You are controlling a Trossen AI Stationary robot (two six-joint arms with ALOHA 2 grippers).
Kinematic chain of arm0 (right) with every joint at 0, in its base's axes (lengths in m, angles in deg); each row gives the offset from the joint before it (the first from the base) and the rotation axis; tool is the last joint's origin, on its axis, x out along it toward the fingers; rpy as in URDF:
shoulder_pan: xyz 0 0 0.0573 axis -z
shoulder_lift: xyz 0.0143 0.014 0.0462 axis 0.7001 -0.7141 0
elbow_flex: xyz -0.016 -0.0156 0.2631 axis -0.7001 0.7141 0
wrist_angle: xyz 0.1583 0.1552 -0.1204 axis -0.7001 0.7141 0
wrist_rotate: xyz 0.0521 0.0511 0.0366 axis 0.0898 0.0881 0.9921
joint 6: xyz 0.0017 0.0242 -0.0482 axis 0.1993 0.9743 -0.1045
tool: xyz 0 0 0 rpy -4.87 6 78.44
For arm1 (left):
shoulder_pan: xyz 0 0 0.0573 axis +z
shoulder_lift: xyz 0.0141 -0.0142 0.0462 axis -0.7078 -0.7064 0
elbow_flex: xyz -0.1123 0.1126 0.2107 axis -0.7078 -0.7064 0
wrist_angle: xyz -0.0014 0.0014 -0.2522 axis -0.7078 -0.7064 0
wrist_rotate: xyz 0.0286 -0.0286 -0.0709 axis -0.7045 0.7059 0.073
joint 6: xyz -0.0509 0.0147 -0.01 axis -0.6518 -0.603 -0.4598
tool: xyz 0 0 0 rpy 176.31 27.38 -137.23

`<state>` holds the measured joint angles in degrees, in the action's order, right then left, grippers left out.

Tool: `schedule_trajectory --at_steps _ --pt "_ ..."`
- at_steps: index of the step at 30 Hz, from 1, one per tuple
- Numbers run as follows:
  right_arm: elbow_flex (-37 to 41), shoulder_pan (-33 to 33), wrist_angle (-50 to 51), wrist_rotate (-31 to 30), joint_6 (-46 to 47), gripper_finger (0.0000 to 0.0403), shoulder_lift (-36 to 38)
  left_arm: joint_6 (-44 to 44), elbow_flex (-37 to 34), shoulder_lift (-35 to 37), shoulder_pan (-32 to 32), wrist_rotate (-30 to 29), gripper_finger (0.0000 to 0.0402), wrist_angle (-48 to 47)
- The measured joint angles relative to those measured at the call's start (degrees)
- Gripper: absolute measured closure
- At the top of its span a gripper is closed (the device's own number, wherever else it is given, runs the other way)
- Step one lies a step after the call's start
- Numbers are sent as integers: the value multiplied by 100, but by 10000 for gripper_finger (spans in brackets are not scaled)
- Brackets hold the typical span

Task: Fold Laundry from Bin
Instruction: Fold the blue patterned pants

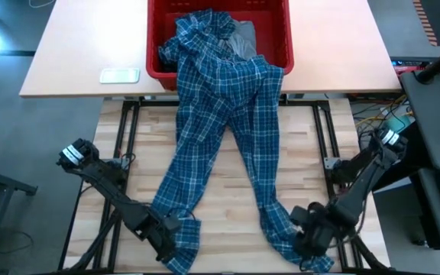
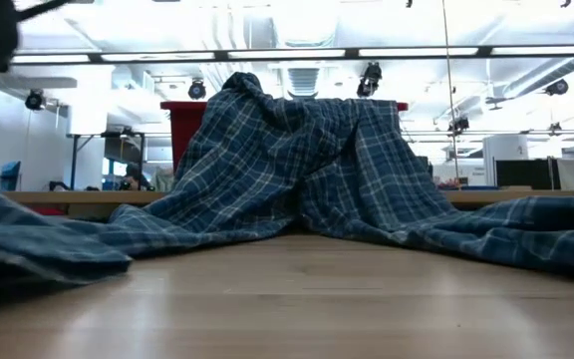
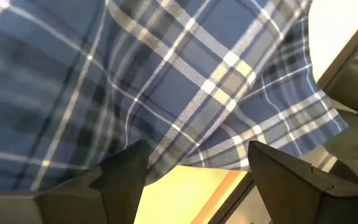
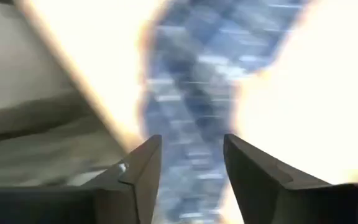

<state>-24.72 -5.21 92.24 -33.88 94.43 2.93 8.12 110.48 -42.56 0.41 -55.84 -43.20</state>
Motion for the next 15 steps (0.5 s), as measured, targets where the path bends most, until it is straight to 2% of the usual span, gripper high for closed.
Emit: schedule_trajectory --at_steps 3,8,12,15 --pt "169 111 272 31 -124 217 -328 -127 0 0 -54 -318 141 84" --pt "664 518 -1022 501 -198 205 -534 -224 0 0 -66 -750 141 368" --pt "1000 777 -1675 307 -29 204 -353 -219 0 0 -69 -911 141 454" --pt "1299 909 -1763 310 9 212 -254 -147 0 0 -69 -1054 141 453"
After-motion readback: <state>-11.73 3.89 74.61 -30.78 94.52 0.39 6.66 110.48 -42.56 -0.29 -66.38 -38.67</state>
